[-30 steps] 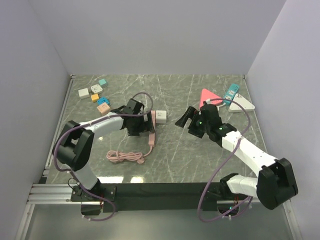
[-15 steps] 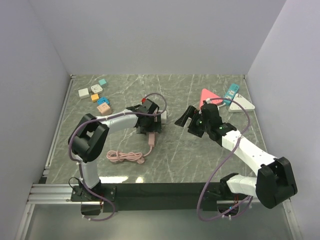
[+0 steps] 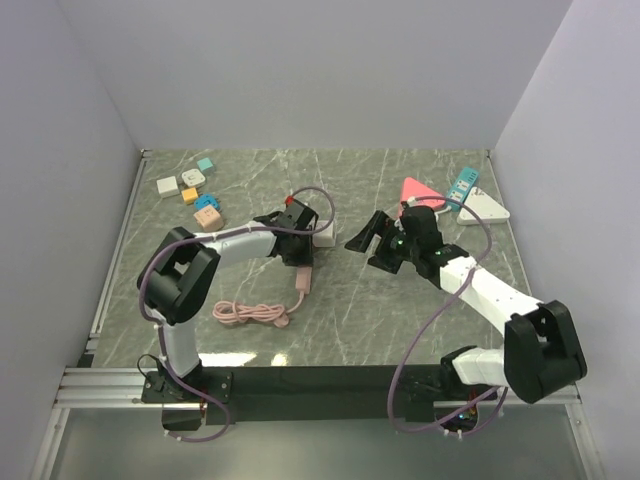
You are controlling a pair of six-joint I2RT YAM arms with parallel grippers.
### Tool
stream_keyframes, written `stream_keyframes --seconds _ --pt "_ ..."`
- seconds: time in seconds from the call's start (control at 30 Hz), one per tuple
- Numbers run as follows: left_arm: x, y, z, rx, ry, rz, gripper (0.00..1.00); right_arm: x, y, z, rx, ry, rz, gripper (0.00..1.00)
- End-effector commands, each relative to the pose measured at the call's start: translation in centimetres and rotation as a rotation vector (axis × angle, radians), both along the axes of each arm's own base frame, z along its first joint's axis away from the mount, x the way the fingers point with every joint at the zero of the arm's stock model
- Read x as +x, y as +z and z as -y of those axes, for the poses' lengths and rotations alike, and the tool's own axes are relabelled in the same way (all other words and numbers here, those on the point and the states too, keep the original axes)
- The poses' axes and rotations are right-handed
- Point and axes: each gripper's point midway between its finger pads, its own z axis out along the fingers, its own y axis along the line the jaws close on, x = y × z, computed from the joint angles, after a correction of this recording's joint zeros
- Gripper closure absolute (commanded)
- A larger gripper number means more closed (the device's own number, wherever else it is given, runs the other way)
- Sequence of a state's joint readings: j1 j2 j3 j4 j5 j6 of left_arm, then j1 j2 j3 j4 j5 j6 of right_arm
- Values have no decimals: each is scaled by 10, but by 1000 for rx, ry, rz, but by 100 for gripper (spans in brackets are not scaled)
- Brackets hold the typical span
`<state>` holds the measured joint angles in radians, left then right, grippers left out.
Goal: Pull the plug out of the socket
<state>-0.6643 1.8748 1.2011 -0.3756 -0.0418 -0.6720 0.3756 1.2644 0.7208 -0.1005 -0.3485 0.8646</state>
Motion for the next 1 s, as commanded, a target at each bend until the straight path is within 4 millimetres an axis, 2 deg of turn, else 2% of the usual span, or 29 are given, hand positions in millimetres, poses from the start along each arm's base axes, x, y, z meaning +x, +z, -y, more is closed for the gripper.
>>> stream_keyframes --seconds 0.0,0.07,0.1,0.17,0.2,0.27,0.4,0.7,0.77,0.97 --pt "-15 8 9 -74 -79 -6 100 8 4 -14 64 57 7 4" --pt "-17 17 12 -102 -91 4 100 12 7 -20 84 78 10 3" --pt "-19 22 16 -126 -108 1 100 14 0 -23 80 85 -13 2" --pt "-20 30 20 -153 -121 8 100 21 6 -31 111 116 7 1" --pt "-22 33 23 -170 -129 2 100 25 -2 -33 100 116 -13 1" --pt "-22 38 26 -187 -138 7 100 34 -2 -35 92 123 -2 0" --pt "-25 46 31 -221 -156 0 100 47 -17 -40 83 120 -15 0" --pt "-32 82 45 -341 -183 21 100 50 -39 -45 115 91 -48 0" --pt "-34 89 49 -372 -195 19 100 53 -36 -49 138 94 -37 0" --pt "-38 88 49 -378 -201 9 100 64 -32 -63 184 99 -45 2"
